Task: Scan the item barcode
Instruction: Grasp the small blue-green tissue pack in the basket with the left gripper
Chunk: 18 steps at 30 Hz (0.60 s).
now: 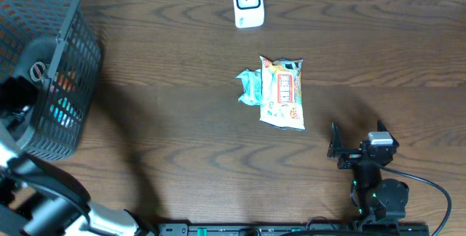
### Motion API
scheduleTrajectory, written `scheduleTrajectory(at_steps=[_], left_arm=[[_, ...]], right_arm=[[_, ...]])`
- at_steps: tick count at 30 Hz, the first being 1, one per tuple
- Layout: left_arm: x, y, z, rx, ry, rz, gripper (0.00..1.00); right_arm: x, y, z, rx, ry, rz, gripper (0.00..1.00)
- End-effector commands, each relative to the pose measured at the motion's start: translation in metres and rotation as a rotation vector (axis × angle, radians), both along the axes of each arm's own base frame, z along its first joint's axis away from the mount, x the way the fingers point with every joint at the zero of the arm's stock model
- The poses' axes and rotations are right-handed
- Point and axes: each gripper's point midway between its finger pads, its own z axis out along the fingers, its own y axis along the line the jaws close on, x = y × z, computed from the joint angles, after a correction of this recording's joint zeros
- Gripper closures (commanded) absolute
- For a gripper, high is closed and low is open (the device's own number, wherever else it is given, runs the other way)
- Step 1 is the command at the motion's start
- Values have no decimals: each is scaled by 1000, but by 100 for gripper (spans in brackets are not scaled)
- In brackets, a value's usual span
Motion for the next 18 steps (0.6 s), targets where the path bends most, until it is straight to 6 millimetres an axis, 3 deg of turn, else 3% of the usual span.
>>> scheduleTrajectory(at_steps=[1, 8, 16, 18], left_arm=[[-5, -3, -33, -56, 84, -56, 23], [9, -32, -73, -259, 55, -215, 22], [5, -37, -107, -332, 115, -209, 23], [5, -36, -111, -334, 120, -208, 37]], right_arm=[[0, 0, -1, 2, 2, -1, 1], [0, 0, -1, 2, 2, -1, 1], [0, 0, -1, 2, 2, -1, 1], [0, 0, -1, 2, 2, -1, 1]])
